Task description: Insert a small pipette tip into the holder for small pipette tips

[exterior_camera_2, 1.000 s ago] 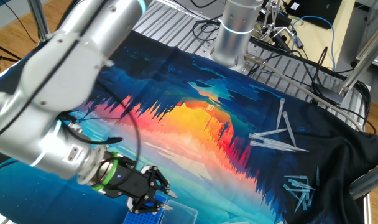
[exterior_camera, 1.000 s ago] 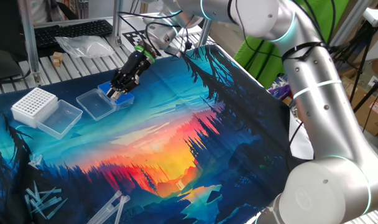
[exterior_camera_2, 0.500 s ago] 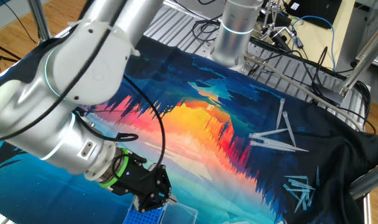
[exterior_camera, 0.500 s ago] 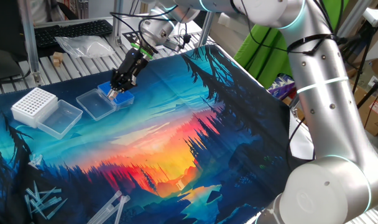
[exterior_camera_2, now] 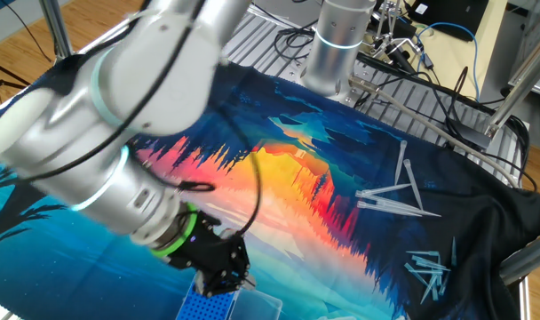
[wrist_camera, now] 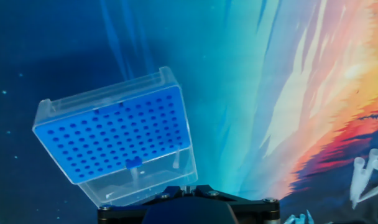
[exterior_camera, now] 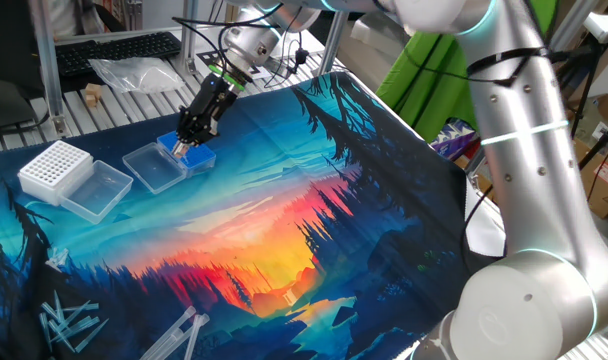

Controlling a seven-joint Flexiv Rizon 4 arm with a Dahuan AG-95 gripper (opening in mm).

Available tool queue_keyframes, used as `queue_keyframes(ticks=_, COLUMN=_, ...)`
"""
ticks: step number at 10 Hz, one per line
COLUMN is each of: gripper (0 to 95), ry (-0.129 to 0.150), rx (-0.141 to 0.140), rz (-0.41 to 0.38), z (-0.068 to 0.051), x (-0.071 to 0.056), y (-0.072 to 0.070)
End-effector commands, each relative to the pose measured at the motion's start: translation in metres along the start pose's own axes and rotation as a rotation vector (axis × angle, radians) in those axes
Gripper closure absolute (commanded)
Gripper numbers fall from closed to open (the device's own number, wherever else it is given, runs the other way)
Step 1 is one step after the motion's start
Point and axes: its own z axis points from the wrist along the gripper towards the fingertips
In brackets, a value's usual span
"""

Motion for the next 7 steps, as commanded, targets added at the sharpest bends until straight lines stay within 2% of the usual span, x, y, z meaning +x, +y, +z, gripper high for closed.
queue_keyframes(ticks=1, gripper=95.0, ry=0.015, rx=-0.009, rz=-0.03, z=0.0011, x=0.006, y=-0.0004)
queue_keyframes(ticks=5, gripper=95.0, ry=0.019, rx=-0.029, rz=-0.012, z=0.0036, x=0.0078, y=0.0001)
queue_keyframes(ticks=7, gripper=95.0, ry=0.005, rx=-0.058, rz=0.002, z=0.0022, x=0.0079, y=0.0009)
